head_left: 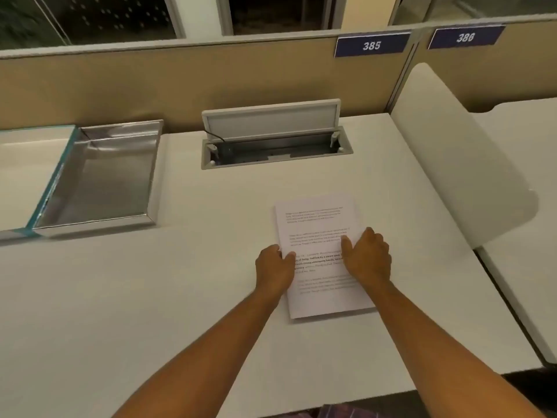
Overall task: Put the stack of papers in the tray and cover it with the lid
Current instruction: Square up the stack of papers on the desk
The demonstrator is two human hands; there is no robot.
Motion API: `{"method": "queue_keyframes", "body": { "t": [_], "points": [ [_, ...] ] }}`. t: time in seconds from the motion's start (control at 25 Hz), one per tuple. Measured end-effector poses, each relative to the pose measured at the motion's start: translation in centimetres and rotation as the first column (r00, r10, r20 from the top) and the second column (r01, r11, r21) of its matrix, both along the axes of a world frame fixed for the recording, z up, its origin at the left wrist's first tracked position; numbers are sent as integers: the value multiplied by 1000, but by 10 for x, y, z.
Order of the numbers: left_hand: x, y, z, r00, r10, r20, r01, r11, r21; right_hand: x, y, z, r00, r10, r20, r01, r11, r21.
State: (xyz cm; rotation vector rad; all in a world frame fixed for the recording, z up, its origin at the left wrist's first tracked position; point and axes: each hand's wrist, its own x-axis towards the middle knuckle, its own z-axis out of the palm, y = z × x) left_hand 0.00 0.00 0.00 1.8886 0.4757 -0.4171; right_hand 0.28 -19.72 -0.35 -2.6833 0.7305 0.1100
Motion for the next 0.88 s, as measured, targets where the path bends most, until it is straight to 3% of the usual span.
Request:
{"method": "queue_keyframes", "body": {
  "t": [0.16,0.4,0.6,0.72,0.88],
  "points": [
    [8,-12,2,984,150,-93,-155,987,-51,8,-8,-6,997,-62,-48,66,993,95],
    [16,-20,11,958,182,-219,-206,975,-89,20,-10,-8,984,-136,-117,155,973,170],
    [15,-33,16,985,99,-140,-72,980,187,25,-16,-6,980,-147,-132,172,963,207],
    [13,-48,19,991,116,-66,-109,988,108,26,-20,-7,982,-144,-120,169,957,236],
    [15,-49,23,985,135,-110,-122,986,114,27,-24,-11,987,-127,-103,148,960,238]
  ]
}}
